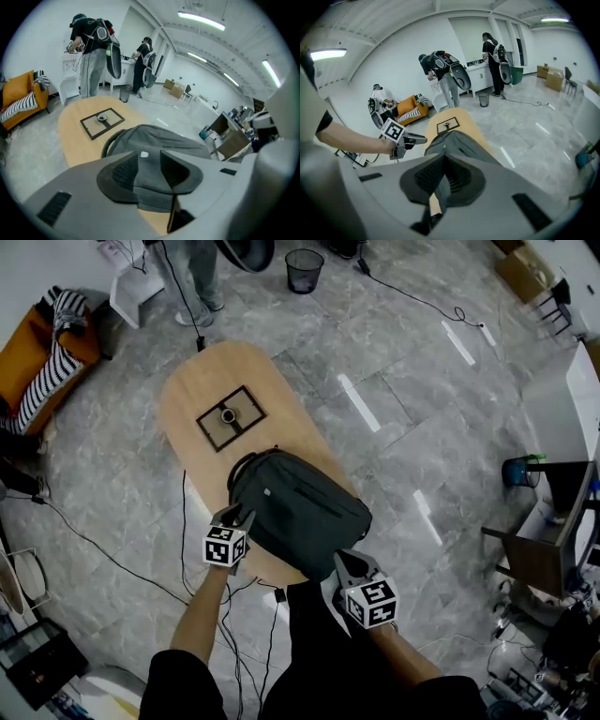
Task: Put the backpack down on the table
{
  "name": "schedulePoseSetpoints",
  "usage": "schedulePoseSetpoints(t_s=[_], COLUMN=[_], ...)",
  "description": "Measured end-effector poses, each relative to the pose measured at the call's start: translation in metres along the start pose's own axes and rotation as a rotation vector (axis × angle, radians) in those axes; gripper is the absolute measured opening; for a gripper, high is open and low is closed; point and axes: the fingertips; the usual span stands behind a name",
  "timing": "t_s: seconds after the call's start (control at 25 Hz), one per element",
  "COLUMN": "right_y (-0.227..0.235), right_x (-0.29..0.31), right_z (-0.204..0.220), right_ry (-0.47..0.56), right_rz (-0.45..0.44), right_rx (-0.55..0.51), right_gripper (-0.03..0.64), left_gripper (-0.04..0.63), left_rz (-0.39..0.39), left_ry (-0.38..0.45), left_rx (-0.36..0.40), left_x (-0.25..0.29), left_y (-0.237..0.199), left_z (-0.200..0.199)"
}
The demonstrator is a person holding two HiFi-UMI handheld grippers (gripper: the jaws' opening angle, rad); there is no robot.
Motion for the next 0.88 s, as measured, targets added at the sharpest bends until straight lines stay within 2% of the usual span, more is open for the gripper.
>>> schedulePoseSetpoints(t_s=[0.08, 0.2, 0.32, 0.44, 0.56, 0.68, 0.88], right_y=[0.0, -0.006, -0.019, -0.02, -0.03, -0.041, -0.054], right_x=[-0.008, -0.02, -0.039, -0.058, -0.077, -0.097, -0.115], right_z=[-0.002, -0.009, -0.014, -0.034, -0.051, -0.062, -0.07], right_ry=[0.009, 0.03, 0.082, 0.159, 0.226, 0.279, 0.333], right_rz=[-0.019, -0.059, -0.092, -0.111, -0.126, -0.136, -0.145], right_rx=[-0.006, -0.031, 0.002, 0.016, -0.036, -0.098, -0.16], right_gripper=[0.011, 0.011, 0.011, 0.011, 0.009, 0.009, 0.009], left_gripper=[0.136, 0.084, 0.037, 0.034, 0.034, 0.034, 0.034], left_rz=[-0.011, -0.072, -0.123, -0.158, -0.172, -0.165, -0.2], left_ry=[0.036, 0.085, 0.135, 0.224, 0.288, 0.339, 0.421], left_rx=[-0.017, -0.006, 0.009, -0.007, -0.052, -0.128, -0.157], left_x=[-0.014, -0.041, -0.08, -0.112, -0.139, -0.157, -0.18], left_y=[0.026, 0.057, 0.086, 0.12, 0.156, 0.192, 0.224], left_z=[-0.007, -0.023, -0.035, -0.061, -0.076, -0.079, -0.08])
Point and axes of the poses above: the fingertips, and each gripper's own axes: x forward along the fingers, y to its right, z out of its underside, and after that the axes turned 2 degrees about x, right-handed
